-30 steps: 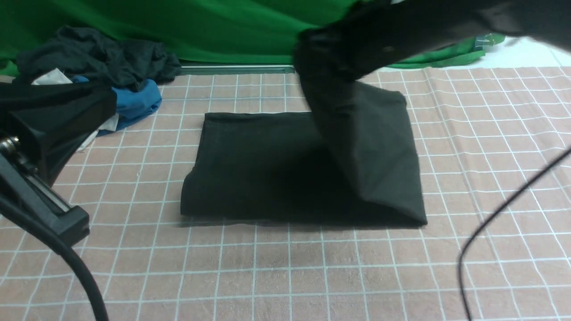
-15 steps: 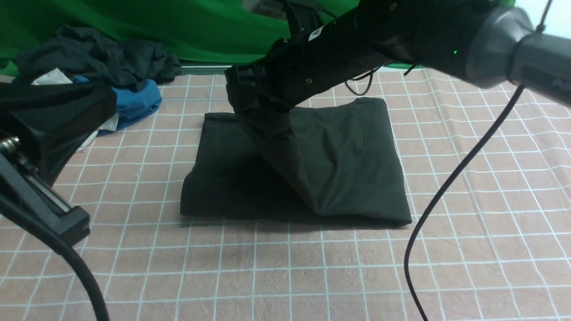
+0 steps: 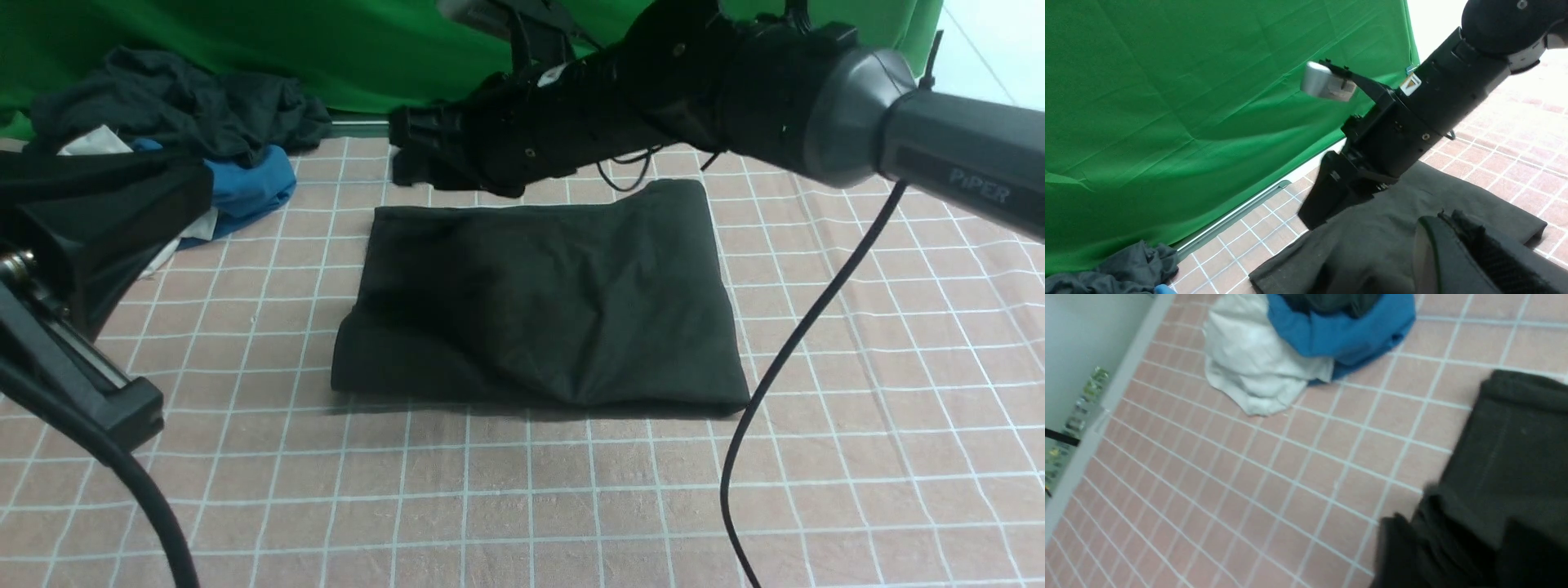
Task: Fold a long-sleeved shirt over a pink coffee tablecloth.
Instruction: 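Fold the right end of the dark garment over onto its left end with the right gripper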
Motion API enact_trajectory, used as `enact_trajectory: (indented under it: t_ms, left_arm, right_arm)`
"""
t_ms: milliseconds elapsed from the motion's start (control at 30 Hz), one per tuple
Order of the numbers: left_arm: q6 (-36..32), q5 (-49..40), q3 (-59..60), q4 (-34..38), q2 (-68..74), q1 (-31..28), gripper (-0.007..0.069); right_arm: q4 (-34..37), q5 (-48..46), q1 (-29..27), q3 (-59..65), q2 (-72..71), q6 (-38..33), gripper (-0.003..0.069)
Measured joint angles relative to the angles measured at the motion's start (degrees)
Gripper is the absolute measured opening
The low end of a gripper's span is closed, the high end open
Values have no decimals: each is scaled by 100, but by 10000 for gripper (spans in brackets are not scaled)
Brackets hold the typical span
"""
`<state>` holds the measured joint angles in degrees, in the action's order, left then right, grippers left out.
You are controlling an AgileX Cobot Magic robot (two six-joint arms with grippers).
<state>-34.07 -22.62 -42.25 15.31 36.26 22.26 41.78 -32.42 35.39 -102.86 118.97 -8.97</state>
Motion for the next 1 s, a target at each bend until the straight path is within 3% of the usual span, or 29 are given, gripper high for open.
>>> enact_trajectory:
  t_ms: [67,200,300,367,400,533,667,800,1000]
  left_arm:
    - [0,-29,0,4,0,0,17]
    - [0,-51,0,4,0,0,17]
    - [0,-53,0,4,5,0,17]
    - [0,-58,0,4,74,0,17]
    - [0,-58,0,4,103,0,17]
    - [0,-58,0,4,255,0,17]
    - [0,-58,0,43,451,0,17]
    - [0,-52,0,48,456,0,17]
    - [0,-41,0,60,456,0,17]
  right_arm:
    - [0,-223,1,-140,-13,-37,432]
    - [-238,-813,-48,-274,-234,-281,415]
    - [-1006,-1355,-124,-296,-586,-336,313]
    - [-2401,-1747,-170,-202,-876,57,166]
    - [-2775,-1768,-177,-100,-924,226,111]
    - [-3472,-1344,-202,511,-882,555,38]
    - [-3244,-145,-158,1218,-161,538,20]
    - [-2820,106,-50,1248,176,306,18]
    - [-1635,153,526,1250,327,-500,18]
